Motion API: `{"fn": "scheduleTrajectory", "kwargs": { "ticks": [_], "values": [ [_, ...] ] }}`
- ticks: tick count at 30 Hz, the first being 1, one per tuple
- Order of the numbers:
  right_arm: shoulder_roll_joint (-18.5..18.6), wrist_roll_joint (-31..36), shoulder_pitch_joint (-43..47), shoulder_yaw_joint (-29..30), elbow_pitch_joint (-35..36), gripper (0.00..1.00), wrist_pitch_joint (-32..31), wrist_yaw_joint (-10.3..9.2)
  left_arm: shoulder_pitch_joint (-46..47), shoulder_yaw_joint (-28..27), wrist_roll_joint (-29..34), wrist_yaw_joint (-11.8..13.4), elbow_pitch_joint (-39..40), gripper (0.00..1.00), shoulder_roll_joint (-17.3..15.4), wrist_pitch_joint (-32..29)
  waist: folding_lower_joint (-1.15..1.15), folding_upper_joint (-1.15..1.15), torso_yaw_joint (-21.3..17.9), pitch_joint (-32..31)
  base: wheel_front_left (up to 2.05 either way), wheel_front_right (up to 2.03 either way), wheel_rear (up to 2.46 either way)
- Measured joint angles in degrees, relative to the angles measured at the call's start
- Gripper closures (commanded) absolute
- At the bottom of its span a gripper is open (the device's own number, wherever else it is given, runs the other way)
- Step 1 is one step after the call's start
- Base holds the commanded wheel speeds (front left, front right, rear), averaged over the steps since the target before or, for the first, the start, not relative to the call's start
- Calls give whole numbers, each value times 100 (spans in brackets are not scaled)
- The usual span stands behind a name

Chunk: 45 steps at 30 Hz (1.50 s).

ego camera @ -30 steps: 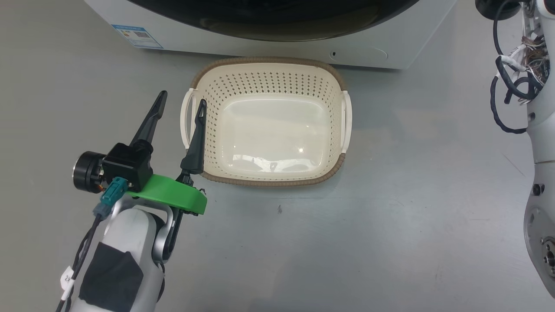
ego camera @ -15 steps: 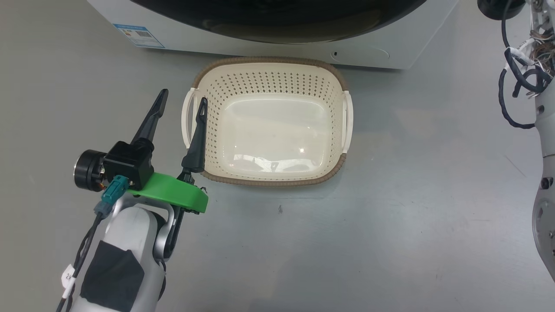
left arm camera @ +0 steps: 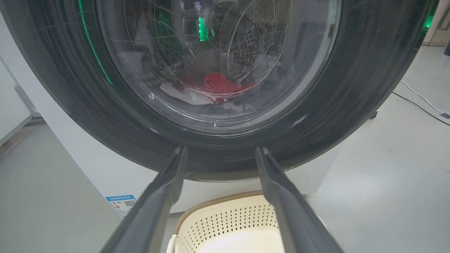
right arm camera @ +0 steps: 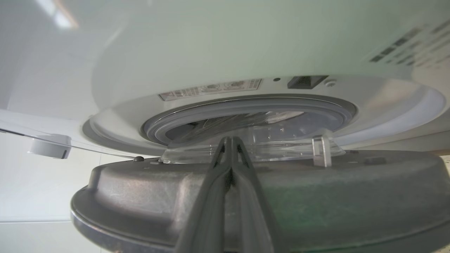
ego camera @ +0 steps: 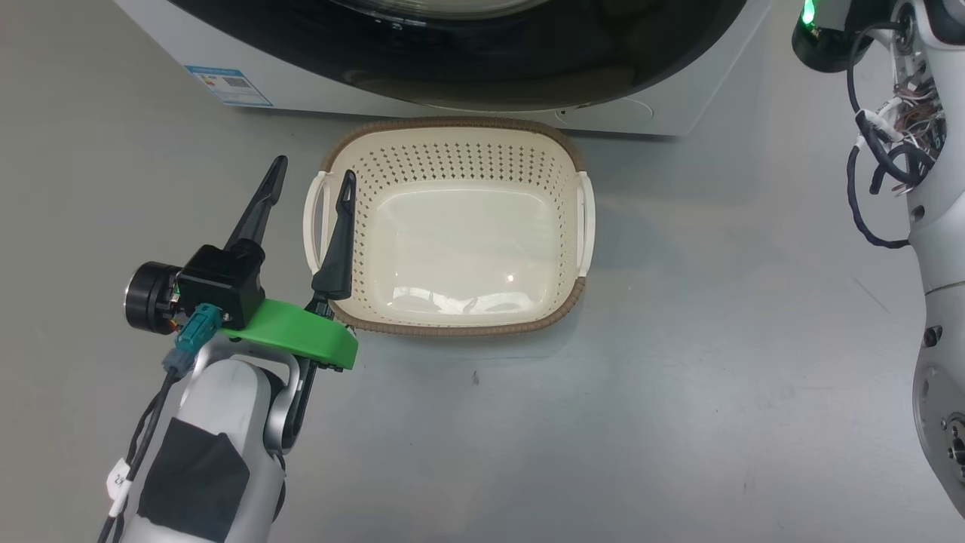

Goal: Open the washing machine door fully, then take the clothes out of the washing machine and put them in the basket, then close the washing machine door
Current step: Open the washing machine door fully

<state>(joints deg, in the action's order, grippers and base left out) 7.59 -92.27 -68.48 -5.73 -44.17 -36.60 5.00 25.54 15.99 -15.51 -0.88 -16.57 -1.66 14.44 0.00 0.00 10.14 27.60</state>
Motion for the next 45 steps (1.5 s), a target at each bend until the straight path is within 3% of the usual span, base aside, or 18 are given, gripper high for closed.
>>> {"fn": "scheduleTrajectory", "kwargs": {
  "ticks": [25, 45],
  "values": [
    [-248, -404, 1157, -400, 82, 100, -1096, 197, -253, -30, 69, 0, -339, 0, 1, 0, 0, 0, -323, -705, 0, 0, 0],
    [-357, -671, 2548, -859, 661, 100, -1628, 198, -782, 152, 65, -43, -638, 0, -2, 0, 0, 0, -139, -1559, 0, 0, 0]
  ]
}}
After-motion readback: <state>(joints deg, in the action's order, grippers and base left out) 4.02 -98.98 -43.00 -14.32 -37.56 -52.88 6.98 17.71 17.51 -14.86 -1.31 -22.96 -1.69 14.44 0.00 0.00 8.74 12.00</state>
